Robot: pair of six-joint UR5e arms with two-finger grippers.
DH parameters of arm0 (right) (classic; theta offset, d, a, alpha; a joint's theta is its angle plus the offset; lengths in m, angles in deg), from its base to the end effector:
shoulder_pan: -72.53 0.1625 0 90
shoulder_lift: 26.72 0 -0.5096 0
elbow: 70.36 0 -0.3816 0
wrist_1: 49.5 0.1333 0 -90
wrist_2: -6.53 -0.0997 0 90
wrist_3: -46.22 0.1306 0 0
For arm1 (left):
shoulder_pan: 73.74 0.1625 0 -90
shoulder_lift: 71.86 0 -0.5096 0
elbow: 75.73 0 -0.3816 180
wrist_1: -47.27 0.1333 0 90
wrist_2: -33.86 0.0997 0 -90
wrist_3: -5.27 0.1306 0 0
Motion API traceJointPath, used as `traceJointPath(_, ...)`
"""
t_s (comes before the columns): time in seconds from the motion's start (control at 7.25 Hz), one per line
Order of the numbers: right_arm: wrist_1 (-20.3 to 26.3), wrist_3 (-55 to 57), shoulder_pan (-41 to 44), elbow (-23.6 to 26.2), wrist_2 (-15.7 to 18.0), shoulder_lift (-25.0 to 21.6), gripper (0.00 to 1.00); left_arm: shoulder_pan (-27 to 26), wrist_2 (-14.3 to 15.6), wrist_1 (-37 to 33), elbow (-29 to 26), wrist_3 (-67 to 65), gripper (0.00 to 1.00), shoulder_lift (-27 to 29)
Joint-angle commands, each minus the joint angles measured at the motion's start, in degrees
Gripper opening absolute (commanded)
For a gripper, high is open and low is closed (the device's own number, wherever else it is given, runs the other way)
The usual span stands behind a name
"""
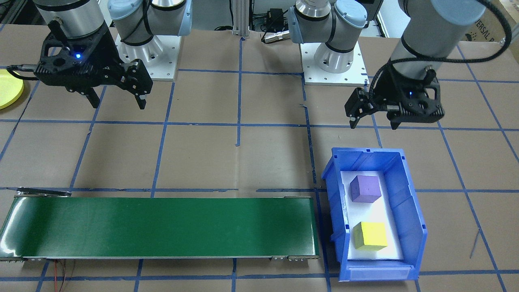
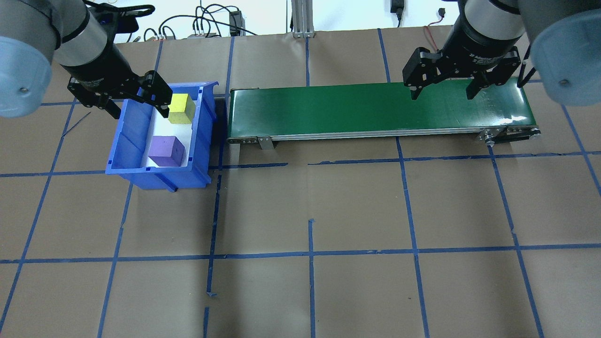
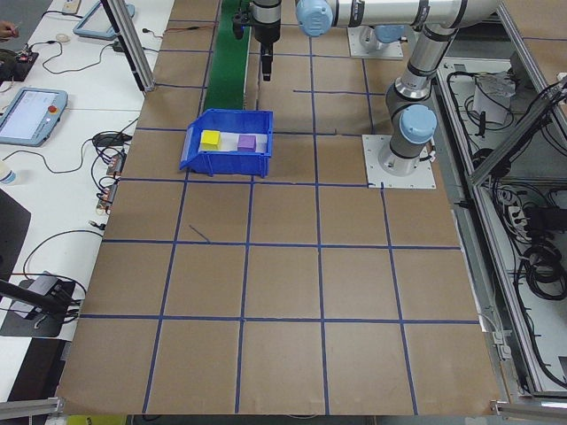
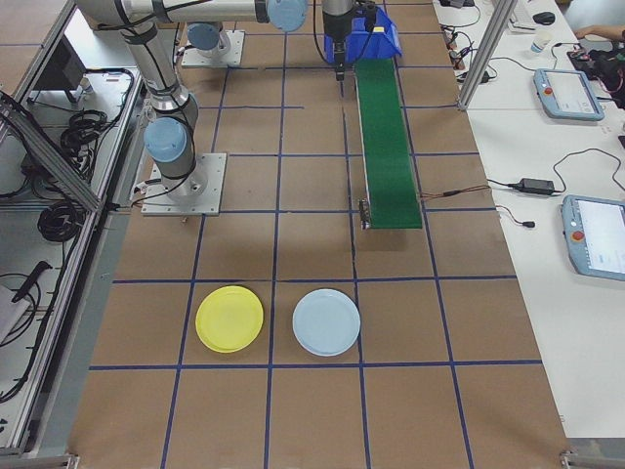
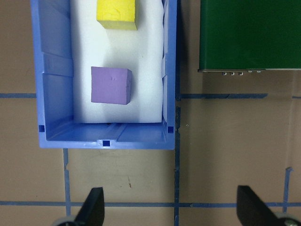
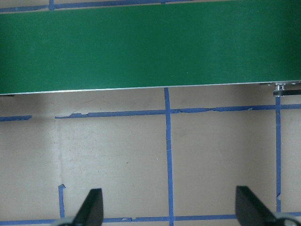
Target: Move block left to right into plate
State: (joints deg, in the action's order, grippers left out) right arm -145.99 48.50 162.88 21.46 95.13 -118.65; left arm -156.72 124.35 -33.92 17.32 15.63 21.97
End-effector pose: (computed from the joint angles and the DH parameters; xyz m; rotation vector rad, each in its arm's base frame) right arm 0.1394 -0.4776 0.5543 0.0502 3.1090 -0.1784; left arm -0.0680 -0.5292 0.4981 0.0909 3.1263 -0.0501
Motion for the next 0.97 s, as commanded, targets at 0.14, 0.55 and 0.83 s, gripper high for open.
traceJointPath(0.14, -0.02, 0.0, 0.0, -0.06, -0.09, 0.0, 1.0, 3.43, 0.04, 5.05, 0.21, 4.4, 1.0, 8.1)
traceJointPath(0.55, -0.02, 0.0, 0.0, 0.03, 0.0, 0.0, 1.0, 3.44, 0.13, 12.34, 2.04, 6.17, 1.0, 14.08)
traceJointPath(0.83, 0.16, 0.0, 0.0, 0.03, 0.09, 0.0, 1.0, 3.44, 0.21, 16.22, 3.98, 6.25, 1.0, 17.07)
